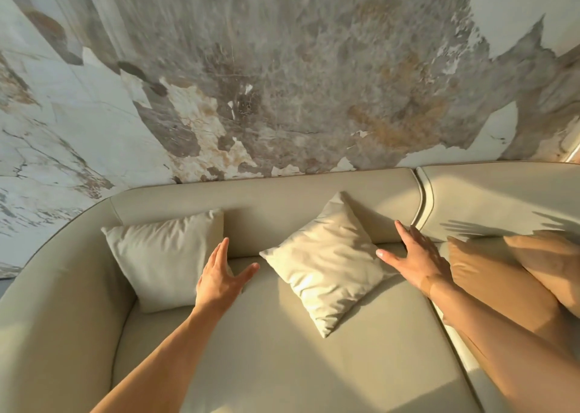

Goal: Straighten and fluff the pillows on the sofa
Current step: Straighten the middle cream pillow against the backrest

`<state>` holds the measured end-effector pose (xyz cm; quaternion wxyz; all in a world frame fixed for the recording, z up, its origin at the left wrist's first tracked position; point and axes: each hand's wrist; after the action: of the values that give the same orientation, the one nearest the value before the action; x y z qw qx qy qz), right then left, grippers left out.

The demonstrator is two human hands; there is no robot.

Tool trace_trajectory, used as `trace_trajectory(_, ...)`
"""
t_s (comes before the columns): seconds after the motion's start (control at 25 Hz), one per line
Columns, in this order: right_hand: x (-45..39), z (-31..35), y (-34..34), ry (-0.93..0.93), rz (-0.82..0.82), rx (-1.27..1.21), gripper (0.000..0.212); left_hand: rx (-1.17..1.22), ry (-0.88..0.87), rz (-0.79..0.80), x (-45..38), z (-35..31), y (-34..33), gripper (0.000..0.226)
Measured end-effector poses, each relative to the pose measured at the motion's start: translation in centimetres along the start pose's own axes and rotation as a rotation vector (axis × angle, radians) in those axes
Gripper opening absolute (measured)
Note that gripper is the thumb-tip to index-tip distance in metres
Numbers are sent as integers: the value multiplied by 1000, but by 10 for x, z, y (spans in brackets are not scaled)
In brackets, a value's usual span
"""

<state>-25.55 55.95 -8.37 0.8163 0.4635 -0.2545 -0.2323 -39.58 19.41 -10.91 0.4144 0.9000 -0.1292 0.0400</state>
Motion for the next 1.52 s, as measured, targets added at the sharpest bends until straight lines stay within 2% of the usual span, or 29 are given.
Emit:
trace_trajectory(0.2, -12, -8, 1, 31, 42, -21, 89, -23, 39, -17, 3, -9, -17, 95)
trace_trajectory(0.48, -8, -9, -13, 13, 69, 26, 89, -47, 25, 56, -6, -3, -50, 95)
trace_trajectory(0.8, -42, -30, -36, 49, 135, 9, 89, -64, 109, 106, -16, 2, -99, 100)
trace_trajectory(1.16, -145, -93, -58, 125, 269, 47, 90, -10, 275, 57, -38, -8, -192, 102)
trace_trajectory(1.4, -224, -106, -135, 173, 311, -45, 97, 204, 424, 53, -105, 26, -268, 113)
trace_trajectory(1.52, -268, -112, -177, 161, 349, -148, 102, 210, 477, 83, -139, 53, -309, 120)
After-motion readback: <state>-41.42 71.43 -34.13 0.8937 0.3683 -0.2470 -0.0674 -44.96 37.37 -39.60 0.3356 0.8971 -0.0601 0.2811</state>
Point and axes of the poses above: each hand's wrist, its own x-axis away from the middle knuckle, its own y-axis out of the back of the hand, z = x × y, and after that the axes turned 5 degrees about -x, right-handed
